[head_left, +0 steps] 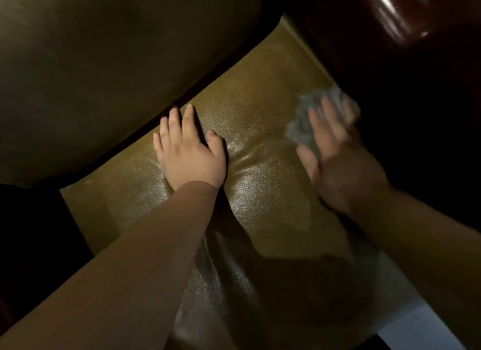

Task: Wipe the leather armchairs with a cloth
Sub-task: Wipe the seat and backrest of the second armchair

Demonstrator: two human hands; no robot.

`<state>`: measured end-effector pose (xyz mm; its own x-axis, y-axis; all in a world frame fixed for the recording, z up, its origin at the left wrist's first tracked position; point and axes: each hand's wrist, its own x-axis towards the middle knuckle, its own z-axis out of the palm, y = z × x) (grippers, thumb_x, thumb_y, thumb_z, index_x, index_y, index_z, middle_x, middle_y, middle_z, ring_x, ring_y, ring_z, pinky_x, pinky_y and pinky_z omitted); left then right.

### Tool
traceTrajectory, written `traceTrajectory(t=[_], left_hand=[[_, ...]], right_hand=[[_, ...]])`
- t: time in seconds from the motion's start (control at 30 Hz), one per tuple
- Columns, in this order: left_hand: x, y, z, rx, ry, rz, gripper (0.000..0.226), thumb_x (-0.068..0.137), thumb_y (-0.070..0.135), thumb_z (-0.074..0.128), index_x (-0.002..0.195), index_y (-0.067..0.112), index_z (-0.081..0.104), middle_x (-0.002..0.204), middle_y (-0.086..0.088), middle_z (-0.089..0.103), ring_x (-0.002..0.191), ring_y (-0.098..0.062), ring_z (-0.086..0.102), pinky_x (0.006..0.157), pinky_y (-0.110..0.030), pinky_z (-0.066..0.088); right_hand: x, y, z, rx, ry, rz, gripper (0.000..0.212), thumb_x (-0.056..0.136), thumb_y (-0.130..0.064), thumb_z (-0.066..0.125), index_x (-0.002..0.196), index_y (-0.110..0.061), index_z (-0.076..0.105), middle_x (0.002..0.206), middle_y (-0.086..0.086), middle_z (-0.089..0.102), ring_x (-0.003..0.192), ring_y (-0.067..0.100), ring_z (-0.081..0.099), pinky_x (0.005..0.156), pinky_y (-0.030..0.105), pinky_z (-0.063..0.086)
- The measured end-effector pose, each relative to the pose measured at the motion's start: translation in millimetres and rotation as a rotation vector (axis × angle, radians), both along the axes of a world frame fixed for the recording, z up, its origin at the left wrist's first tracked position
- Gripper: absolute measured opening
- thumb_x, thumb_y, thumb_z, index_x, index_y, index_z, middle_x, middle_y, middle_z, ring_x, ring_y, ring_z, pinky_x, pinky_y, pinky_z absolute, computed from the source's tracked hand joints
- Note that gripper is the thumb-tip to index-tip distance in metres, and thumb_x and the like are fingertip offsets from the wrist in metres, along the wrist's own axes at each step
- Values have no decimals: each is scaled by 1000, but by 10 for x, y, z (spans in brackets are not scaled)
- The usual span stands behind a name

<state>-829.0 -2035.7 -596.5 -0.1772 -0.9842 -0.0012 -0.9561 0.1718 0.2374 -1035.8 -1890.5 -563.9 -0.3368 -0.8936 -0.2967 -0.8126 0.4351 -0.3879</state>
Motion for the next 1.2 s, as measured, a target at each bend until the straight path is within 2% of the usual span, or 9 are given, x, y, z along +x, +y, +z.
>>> traceTrajectory(t=[0.13, 0.27, 0.43, 0.53, 0.67, 0.73, 0.9, 1.1, 1.2], left_hand=[[-16, 27, 82, 36, 6, 1, 66, 97, 44, 39, 159, 23, 43, 168, -5, 37, 158, -27, 26, 131, -49, 13], [-36, 27, 102, 31, 15, 11, 65, 98, 43, 41, 159, 23, 44, 168, -5, 37, 159, -27, 26, 131, -49, 13], [-65, -12, 95, 44, 14, -18, 64, 99, 42, 41, 161, 23, 41, 170, -5, 35, 159, -27, 24, 131, -48, 12], [-14, 17, 149, 89, 15, -22, 67, 97, 43, 41, 160, 19, 43, 169, -8, 35, 159, -30, 25, 130, -50, 16], [9, 316, 283, 123, 11, -63, 70, 97, 45, 41, 160, 18, 42, 171, -11, 31, 159, -32, 23, 130, -51, 16], [40, 511, 309, 93, -3, -89, 70, 97, 48, 39, 160, 19, 42, 171, -11, 31, 159, -33, 23, 130, -50, 16], [44, 559, 265, 85, -11, -79, 71, 96, 50, 35, 161, 22, 41, 172, -8, 29, 160, -30, 20, 131, -49, 14], [94, 579, 282, 143, -37, -118, 72, 98, 51, 33, 164, 21, 35, 174, -10, 23, 161, -31, 16, 131, -50, 12], [106, 663, 328, 149, -34, -150, 73, 98, 51, 34, 164, 20, 34, 174, -11, 22, 161, -33, 15, 131, -50, 11]], right_hand=[[100, 1061, 290, 212, 47, -26, 78, 102, -64, 20, 167, -22, 12, 175, 1, 1, 160, 31, 9, 125, 54, 26], [-32, 338, 265, 177, -11, -70, 83, 101, -65, 15, 166, -16, 3, 173, 8, -15, 157, 17, -25, 130, 44, 3], [-216, -594, 64, 72, 32, 10, 81, 104, -66, 21, 167, -16, 11, 174, 9, -6, 159, 31, -11, 127, 41, -6], [-78, 46, 127, 45, 13, 22, 79, 103, -61, 27, 166, -14, 16, 175, 6, 2, 160, 28, -6, 126, 34, -3], [85, 874, 379, 217, -3, -27, 87, 98, -72, 17, 166, -19, 4, 174, -2, -10, 159, 24, 8, 121, 37, 18], [32, 681, 386, 238, -28, -92, 92, 96, -75, 19, 166, -18, 4, 174, -2, -14, 160, 25, 7, 124, 41, 20], [-233, -341, 182, 103, -16, 17, 93, 99, -75, 22, 166, -12, 8, 174, 9, -4, 160, 28, -5, 129, 38, -2], [17, 509, 303, 131, -21, -36, 95, 94, -77, 19, 166, -15, 12, 175, 4, 2, 160, 26, 8, 129, 46, 19], [167, 1068, 429, 245, -5, -66, 93, 93, -77, 14, 166, -20, 1, 174, -4, -11, 154, 29, 25, 121, 47, 32]])
